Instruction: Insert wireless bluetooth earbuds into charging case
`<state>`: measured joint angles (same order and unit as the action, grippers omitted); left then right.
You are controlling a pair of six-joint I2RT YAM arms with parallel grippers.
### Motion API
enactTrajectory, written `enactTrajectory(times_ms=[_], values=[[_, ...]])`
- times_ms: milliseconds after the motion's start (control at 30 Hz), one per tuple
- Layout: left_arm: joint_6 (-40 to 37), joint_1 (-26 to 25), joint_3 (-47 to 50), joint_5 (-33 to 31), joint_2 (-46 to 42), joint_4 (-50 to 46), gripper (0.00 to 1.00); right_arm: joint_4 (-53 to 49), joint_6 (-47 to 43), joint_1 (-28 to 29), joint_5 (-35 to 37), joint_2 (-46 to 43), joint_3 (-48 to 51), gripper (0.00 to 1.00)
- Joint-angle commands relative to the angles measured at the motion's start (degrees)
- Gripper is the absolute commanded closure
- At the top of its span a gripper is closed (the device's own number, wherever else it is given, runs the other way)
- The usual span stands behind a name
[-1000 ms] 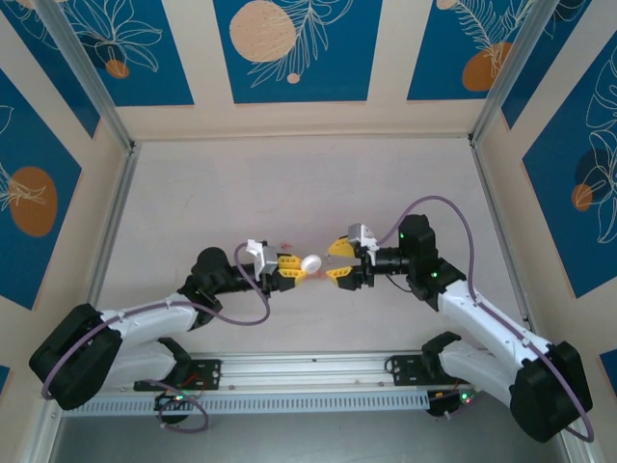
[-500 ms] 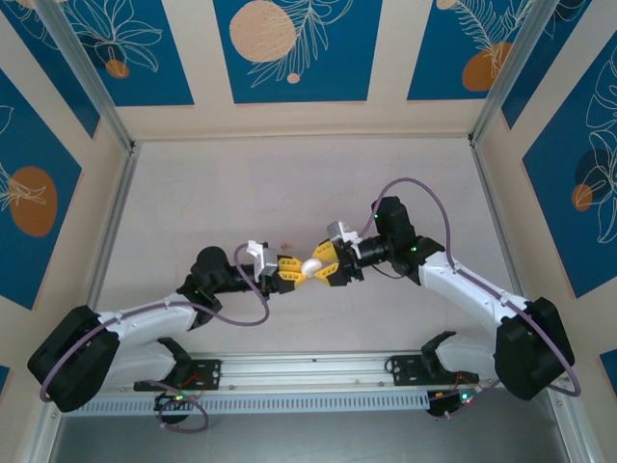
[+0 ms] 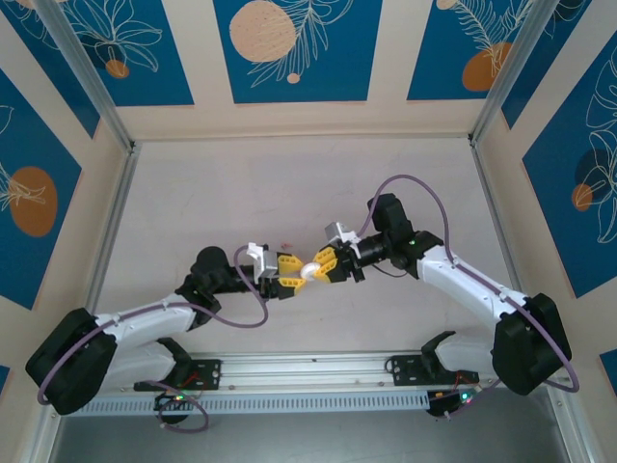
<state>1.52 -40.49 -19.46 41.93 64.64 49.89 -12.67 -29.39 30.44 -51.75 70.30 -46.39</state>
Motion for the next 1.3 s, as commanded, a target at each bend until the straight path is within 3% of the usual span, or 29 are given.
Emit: enactTrajectory(times_ms=[0, 100, 167, 400, 800, 1200, 1267], values=[[-4.87, 0.41, -2.18, -2.65, -3.02, -8.02, 0.44, -7.77, -4.01, 1.14, 7.22, -2.13, -2.58, 0.92], [-10.52, 0.32, -4.29, -5.01, -5.92, -19.56, 0.41, -11.02, -5.84, 3.40, 20.10, -2.54, -3.63, 0.92], [-13.04, 0.32, -5.30, -6.13, -7.29, -24.84, 0.41, -12.10, -7.18, 4.59, 24.99, -2.54, -4.13, 0.92], [-18.81, 0.07, -8.43, -7.72, -8.92, -38.06, 0.41, -11.67, -13.65, 9.55, 29.71, -2.67, -3.89, 0.93], [-20.24, -0.52, -10.53, -6.08, -6.64, -40.89, 0.47, -11.24, -14.55, 13.33, 27.24, 0.23, -6.23, 0.93], [-19.94, -0.73, -9.88, -5.03, -6.71, -40.08, 0.77, -10.24, -14.84, 14.04, 25.95, 1.70, -6.98, 0.92], [-19.26, -0.73, -9.00, -4.71, -6.98, -37.84, 0.79, -9.06, -13.86, 13.42, 25.73, 0.79, -5.95, 0.83]])
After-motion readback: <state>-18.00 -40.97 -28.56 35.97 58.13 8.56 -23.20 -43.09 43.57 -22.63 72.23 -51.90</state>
